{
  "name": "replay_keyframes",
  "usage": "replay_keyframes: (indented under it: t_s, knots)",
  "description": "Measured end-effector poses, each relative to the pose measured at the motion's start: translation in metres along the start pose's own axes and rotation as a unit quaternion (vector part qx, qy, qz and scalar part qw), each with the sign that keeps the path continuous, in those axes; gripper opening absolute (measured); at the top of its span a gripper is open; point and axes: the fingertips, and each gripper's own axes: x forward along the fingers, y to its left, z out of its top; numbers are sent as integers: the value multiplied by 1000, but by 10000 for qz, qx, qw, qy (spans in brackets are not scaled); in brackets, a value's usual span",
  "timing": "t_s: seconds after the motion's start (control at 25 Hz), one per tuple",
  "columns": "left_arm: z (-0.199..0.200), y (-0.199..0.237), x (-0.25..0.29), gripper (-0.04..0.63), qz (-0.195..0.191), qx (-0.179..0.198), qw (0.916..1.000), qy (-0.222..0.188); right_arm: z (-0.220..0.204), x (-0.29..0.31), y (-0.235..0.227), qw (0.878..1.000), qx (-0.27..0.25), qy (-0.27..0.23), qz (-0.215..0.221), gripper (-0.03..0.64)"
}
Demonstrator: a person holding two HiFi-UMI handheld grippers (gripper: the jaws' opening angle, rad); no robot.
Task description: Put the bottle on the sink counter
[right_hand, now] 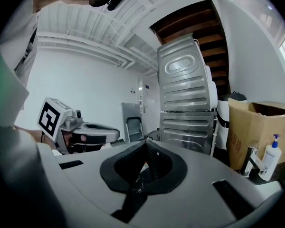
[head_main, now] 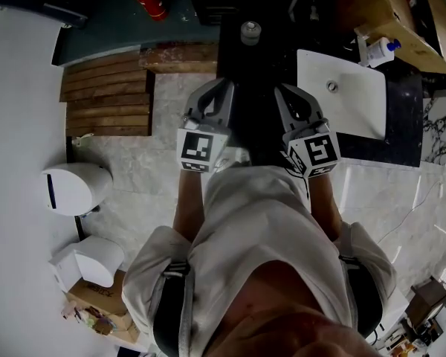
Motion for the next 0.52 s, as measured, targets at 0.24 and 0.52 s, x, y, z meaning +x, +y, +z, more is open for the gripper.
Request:
replay_keyframes:
  t_s: [0.24,0.52]
  knots:
    - [-5,0,3,18,19,18,10000,73,-4,0,-3,10000,38,22,-16,-3]
    - [-6,0,11,18,27,44,9999,107,-5,1,-7,10000,61,34,-13,-3]
